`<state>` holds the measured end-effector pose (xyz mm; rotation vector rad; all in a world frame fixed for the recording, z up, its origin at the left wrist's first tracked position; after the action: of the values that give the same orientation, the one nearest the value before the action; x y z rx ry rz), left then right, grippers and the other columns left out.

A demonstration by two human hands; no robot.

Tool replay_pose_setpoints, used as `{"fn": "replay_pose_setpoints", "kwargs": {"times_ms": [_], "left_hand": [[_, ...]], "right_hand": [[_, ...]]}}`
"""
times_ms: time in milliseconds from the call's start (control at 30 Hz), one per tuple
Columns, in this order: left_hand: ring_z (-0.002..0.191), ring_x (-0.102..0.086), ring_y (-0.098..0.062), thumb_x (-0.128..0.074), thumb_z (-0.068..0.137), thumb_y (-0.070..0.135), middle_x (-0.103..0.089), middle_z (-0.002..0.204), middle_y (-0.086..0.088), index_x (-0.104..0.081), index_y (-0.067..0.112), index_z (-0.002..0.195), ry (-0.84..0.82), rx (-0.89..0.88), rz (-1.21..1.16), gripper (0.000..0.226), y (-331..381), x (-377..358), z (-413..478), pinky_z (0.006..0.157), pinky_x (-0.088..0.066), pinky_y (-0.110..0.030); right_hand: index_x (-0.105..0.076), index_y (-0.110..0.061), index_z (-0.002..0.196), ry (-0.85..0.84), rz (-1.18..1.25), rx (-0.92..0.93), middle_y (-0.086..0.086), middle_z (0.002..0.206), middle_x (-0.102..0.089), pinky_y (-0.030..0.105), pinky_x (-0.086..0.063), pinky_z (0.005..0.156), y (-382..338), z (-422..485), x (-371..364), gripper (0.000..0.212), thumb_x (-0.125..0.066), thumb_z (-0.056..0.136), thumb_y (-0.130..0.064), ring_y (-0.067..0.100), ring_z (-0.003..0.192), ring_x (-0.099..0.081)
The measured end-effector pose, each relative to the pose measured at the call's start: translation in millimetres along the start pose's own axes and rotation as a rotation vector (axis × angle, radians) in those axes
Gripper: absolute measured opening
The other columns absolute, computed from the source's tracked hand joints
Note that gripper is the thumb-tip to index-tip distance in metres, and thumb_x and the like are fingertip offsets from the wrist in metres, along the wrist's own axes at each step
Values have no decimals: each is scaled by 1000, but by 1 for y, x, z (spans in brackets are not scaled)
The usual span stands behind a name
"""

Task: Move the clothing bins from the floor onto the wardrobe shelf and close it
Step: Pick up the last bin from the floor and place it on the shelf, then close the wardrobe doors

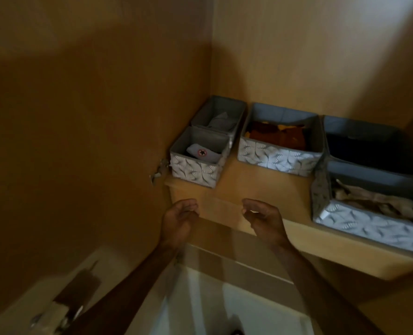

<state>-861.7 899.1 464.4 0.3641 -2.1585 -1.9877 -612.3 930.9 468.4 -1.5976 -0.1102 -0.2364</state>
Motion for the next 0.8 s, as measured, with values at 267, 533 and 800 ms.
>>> {"fn": "replay_pose_setpoints", "kwargs": {"times_ms": [267, 533, 800], "left_hand": [[72, -64, 6, -56, 87, -13, -67, 84, -7, -62, 2, 107, 7, -33, 145, 26, -18, 15, -114, 74, -48, -7], [86, -67, -1, -66, 87, 2, -73, 96, 6, -68, 22, 99, 142, 27, 146, 23, -44, 40, -265, 77, -50, -13], [99, -68, -13, -68, 88, 11, -74, 102, 0, -69, 15, 111, 257, 31, 140, 24, -51, 81, -385, 92, -52, -30]], "right_hand": [[-72, -13, 105, -62, 1, -34, 1, 99, -72, 29, -51, 87, 36, -91, 28, 24, -71, 82, -6, 13, 94, -66], [-70, -22, 104, -300, -36, -65, -5, 99, -72, 29, -53, 89, 55, -197, 32, 21, -70, 84, -14, 11, 97, -67], [-71, -24, 91, -409, -71, 3, 1, 89, -73, 35, -55, 81, 44, -309, 31, 12, -70, 80, -19, 15, 85, -69]]}}
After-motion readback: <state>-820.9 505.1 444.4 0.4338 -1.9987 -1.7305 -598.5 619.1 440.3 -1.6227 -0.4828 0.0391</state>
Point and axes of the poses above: each hand's wrist, its own z-axis towards the middle knuckle, its own x-axis out of the back of the hand, y = z × x, the point moved 8 cm from there along z, towards the middle knuckle
